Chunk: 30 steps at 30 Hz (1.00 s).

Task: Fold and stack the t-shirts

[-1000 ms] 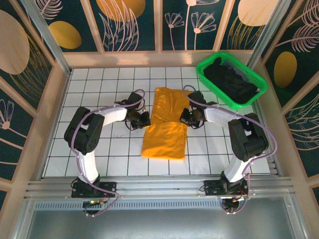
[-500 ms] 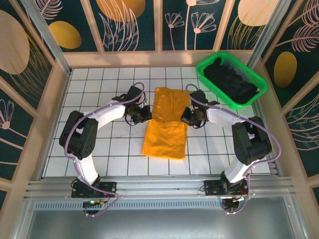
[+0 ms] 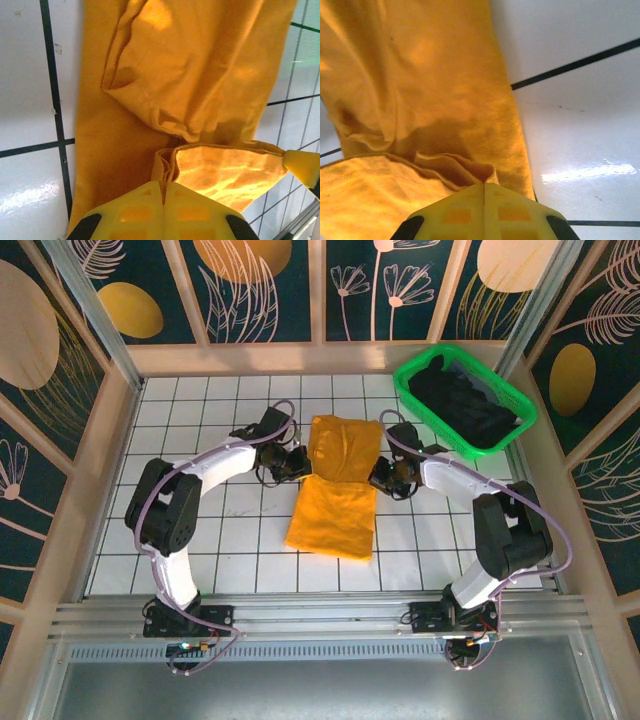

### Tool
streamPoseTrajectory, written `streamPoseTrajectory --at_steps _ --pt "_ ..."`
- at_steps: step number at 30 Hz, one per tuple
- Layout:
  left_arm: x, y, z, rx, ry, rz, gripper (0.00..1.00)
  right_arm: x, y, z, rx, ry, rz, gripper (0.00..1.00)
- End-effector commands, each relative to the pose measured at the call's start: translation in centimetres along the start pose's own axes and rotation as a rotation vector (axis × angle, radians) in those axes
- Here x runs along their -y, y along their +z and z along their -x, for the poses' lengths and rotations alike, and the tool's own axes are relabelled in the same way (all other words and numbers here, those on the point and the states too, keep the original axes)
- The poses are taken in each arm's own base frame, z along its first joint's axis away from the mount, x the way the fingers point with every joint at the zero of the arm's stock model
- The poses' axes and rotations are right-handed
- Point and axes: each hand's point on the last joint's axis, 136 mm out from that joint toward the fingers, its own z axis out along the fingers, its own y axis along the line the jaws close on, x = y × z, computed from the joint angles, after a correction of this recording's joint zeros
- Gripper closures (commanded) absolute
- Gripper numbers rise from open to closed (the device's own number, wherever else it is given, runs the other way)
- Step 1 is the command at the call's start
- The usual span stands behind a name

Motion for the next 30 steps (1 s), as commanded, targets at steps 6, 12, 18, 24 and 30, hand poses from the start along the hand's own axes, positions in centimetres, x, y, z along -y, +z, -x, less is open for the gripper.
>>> streamPoseTrajectory --at_steps 6,12,18,24,30 --pt "-2.1 3.3 0.2 -0.029 0.029 0.052 1.0 1.9 1.9 0.3 -0.012 0.037 -0.068 1.0" --pt "-2.6 2.8 0.1 -0.018 0.038 0.085 0.58 2.5 1.9 0.6 -0.003 0.043 -0.104 0.77" --pt "-3.0 -1.5 -1.6 0.037 0.01 0.126 0.33 2.7 -1.6 0.4 0.067 0.038 -0.114 0.5" --pt "-5.5 -4.0 -8.8 -0.074 -0.079 0.107 0.34 3.3 -3.1 -7.0 -0.034 -0.019 -0.088 0.47" --pt "-6.8 -4.1 -16.2 -0.273 -0.135 0.034 0.38 3.6 -1.8 -16.4 -0.214 -0.056 -0.043 0.45"
